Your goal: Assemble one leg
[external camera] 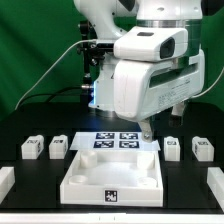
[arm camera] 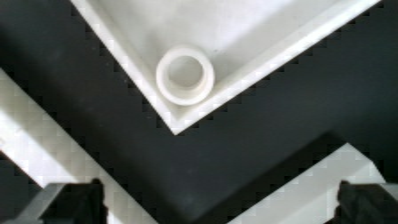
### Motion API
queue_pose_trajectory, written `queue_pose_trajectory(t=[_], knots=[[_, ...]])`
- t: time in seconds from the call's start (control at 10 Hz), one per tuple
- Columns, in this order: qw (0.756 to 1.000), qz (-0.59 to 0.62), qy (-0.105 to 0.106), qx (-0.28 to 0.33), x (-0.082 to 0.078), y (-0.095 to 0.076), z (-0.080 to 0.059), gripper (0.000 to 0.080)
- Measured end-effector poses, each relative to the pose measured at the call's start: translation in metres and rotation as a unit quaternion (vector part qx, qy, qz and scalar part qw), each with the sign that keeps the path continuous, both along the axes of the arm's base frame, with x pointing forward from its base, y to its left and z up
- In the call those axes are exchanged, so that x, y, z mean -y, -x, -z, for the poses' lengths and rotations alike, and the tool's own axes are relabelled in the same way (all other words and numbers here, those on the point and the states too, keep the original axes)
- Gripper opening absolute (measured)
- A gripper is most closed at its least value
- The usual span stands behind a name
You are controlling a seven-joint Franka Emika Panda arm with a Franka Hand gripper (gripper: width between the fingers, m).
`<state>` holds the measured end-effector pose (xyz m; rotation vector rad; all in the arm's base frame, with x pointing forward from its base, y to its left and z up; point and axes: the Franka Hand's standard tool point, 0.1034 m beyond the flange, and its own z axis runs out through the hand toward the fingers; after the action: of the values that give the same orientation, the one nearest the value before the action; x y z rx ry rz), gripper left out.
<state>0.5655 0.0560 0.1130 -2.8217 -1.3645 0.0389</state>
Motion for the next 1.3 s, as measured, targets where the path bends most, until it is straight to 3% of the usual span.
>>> queue_pose_trajectory(t=[0.3,0.4,0.5,0.7,0.8,1.0,1.2,1.3], knots=[[1.0,-0.026,-0.002,0.01,0.0,0.002,0.003,0.0649],[0.998,-0.052,-0.005,0.022,0.001,0.029,0.018,0.0649],[0.991,-0.132,-0.004,0.016,0.012,0.059,0.028,0.0649],[0.968,-0.25,-0.007,0.015,0.044,0.092,0.042,0.0649],[0.955,-0.295,-0.006,0.014,0.056,0.094,0.046,0.0649],[0.924,-0.382,0.001,0.011,0.057,0.093,0.046,0.0649],[0.932,-0.363,0.001,0.013,0.059,0.097,0.052,0.0649],[0.938,-0.347,-0.003,0.01,0.063,0.114,0.072,0.0649]])
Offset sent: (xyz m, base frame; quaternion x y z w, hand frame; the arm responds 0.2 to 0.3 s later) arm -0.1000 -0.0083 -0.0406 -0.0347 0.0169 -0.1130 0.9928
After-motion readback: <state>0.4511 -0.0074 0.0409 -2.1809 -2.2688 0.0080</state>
